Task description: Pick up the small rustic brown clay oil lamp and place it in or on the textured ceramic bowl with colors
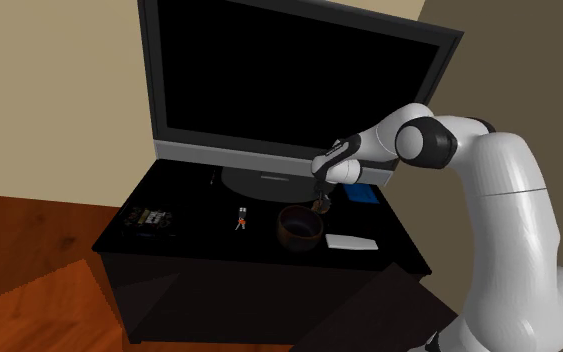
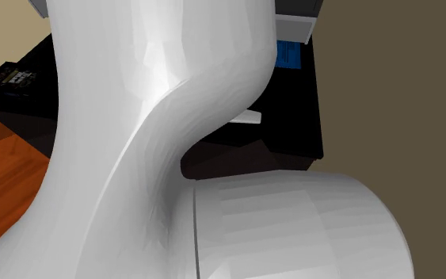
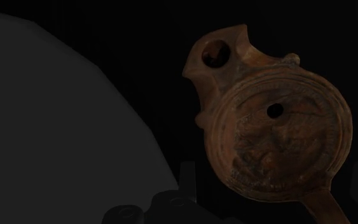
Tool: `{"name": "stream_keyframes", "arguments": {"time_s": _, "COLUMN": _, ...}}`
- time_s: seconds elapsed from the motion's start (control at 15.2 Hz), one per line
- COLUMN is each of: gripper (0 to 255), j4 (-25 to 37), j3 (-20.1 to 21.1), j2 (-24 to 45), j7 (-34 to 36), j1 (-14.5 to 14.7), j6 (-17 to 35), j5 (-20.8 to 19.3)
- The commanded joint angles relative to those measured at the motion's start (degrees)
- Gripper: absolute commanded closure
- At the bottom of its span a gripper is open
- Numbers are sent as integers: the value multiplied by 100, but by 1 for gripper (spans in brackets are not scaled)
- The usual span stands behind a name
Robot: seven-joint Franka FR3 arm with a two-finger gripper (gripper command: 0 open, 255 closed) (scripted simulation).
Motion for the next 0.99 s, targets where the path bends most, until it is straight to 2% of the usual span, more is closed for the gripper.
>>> {"name": "stream_keyframes", "arguments": {"time_s": 0.0, "gripper": 0, "j4": 0, "j3": 0, "j2": 0, "j7": 0, "j1": 0, "j6": 0, "j5": 0}}
{"name": "stream_keyframes", "arguments": {"time_s": 0.07, "gripper": 255, "j4": 0, "j3": 0, "j2": 0, "j7": 0, "j1": 0, "j6": 0, "j5": 0}}
{"name": "stream_keyframes", "arguments": {"time_s": 0.66, "gripper": 255, "j4": 0, "j3": 0, "j2": 1, "j7": 0, "j1": 0, "j6": 1, "j5": 0}}
{"name": "stream_keyframes", "arguments": {"time_s": 0.92, "gripper": 255, "j4": -91, "j3": -42, "j2": -256, "j7": 38, "j1": 29, "j6": -165, "j5": -36}}
